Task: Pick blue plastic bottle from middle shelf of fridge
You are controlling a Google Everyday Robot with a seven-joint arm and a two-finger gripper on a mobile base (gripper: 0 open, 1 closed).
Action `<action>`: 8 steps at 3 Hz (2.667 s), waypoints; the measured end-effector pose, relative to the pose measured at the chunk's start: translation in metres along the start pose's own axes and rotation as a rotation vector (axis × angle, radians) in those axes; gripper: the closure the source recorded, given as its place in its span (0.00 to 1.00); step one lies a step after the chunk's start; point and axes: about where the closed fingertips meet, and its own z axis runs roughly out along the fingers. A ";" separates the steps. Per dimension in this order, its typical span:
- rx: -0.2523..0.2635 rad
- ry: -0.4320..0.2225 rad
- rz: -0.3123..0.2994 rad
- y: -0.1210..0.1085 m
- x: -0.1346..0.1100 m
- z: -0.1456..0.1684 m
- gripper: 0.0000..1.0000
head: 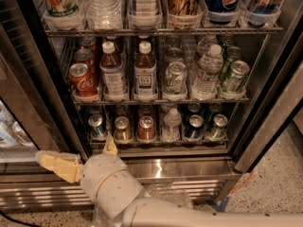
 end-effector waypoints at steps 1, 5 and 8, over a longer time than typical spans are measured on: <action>0.095 0.024 0.061 0.006 0.008 -0.004 0.00; 0.556 -0.311 -0.026 -0.093 -0.035 -0.036 0.00; 0.596 -0.393 -0.127 -0.098 -0.060 -0.041 0.00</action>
Offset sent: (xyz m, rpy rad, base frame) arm 0.0273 -0.0814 0.0054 0.0211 0.0539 -0.7533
